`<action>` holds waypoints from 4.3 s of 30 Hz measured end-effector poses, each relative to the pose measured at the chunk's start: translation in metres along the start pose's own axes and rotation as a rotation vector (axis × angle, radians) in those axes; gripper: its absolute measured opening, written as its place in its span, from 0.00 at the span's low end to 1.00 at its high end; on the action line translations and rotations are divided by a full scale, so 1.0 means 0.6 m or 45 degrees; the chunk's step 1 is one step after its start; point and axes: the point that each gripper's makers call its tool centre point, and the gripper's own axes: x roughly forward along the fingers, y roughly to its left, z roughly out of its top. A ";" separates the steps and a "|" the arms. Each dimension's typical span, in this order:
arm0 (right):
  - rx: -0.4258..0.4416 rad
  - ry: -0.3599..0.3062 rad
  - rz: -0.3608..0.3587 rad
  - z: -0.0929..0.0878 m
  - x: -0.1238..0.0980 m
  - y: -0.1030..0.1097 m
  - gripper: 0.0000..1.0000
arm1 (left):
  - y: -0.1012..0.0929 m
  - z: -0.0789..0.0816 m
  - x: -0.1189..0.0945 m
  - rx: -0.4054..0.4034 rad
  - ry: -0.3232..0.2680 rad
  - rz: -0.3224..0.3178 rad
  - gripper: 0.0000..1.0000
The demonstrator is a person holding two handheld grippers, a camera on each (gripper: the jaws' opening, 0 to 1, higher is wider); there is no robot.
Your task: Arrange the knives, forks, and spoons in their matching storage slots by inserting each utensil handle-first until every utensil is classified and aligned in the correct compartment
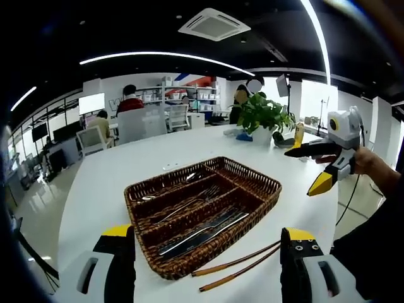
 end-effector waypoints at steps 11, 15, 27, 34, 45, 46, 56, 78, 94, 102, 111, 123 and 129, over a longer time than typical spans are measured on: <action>-0.015 -0.008 0.017 0.006 0.000 0.005 0.99 | 0.001 0.003 0.001 -0.001 0.003 0.024 1.00; -0.055 0.002 0.066 0.007 0.003 0.022 0.89 | -0.001 0.001 -0.007 0.011 0.001 0.010 1.00; -0.173 0.001 0.310 0.017 0.042 0.105 0.59 | -0.003 -0.016 -0.039 0.020 0.007 -0.001 1.00; -0.185 0.001 0.434 0.009 0.070 0.147 0.49 | -0.002 -0.027 -0.047 0.037 0.027 0.010 1.00; -0.254 0.030 0.511 -0.030 0.120 0.200 0.37 | 0.001 -0.034 -0.057 0.027 0.021 0.023 1.00; -0.267 0.033 0.514 -0.038 0.130 0.204 0.36 | 0.001 -0.035 -0.058 0.027 0.023 0.021 1.00; -0.246 0.091 0.557 -0.076 0.182 0.226 0.24 | -0.004 -0.036 -0.061 0.018 0.014 0.004 0.98; -0.165 0.143 0.559 -0.105 0.237 0.234 0.08 | -0.017 -0.044 -0.052 0.002 0.026 -0.035 0.96; -0.258 0.163 0.564 -0.110 0.233 0.239 0.02 | -0.011 -0.048 -0.049 0.006 0.036 -0.027 0.96; -0.208 0.170 0.581 -0.100 0.219 0.244 0.01 | -0.009 -0.048 -0.047 0.022 0.050 -0.038 0.97; -0.280 0.133 0.575 -0.069 0.191 0.235 0.01 | -0.006 -0.042 -0.044 0.026 0.042 -0.038 0.97; -0.319 0.066 0.549 0.003 0.152 0.217 0.01 | -0.011 -0.035 -0.037 0.032 0.039 -0.049 0.97; -0.320 0.024 0.498 0.039 0.146 0.196 0.01 | -0.015 -0.033 -0.036 0.041 0.040 -0.057 0.97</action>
